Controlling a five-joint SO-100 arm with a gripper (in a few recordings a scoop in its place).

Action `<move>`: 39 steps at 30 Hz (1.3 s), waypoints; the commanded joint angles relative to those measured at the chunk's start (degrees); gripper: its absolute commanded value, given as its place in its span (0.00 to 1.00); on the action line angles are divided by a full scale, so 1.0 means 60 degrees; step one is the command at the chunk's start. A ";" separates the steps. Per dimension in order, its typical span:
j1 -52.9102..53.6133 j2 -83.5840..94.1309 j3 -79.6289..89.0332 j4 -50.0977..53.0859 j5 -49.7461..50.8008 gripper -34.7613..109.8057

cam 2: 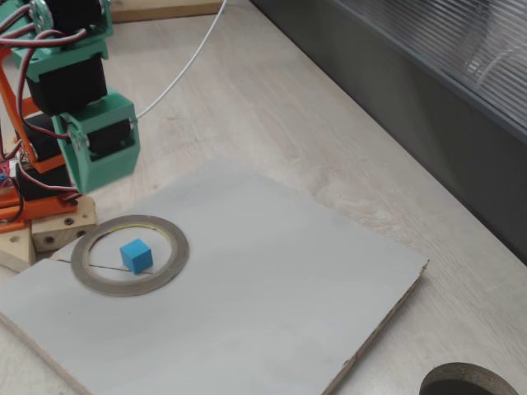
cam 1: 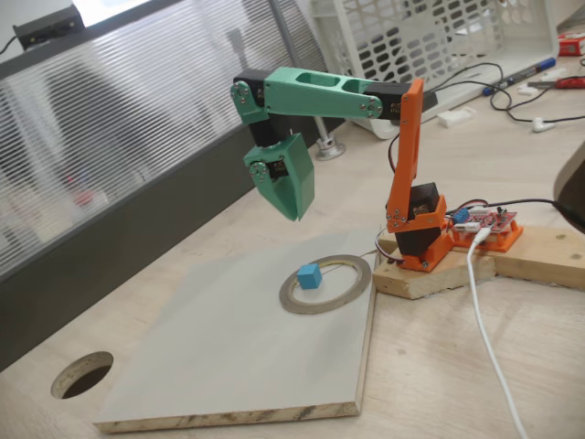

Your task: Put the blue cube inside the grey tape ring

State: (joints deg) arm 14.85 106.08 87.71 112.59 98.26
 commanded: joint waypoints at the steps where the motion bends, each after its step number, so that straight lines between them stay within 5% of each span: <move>1: 0.0000 0.0015 -0.0249 0.0029 0.0117 0.24; 11: 0.0059 0.0205 -0.0088 0.0132 0.0117 0.26; 19: 0.0718 0.2534 0.3003 -0.0015 0.0103 0.26; 39: 0.1641 0.2827 0.3208 0.0015 0.0073 0.26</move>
State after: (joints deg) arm 24.43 121.64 106.00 112.41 98.26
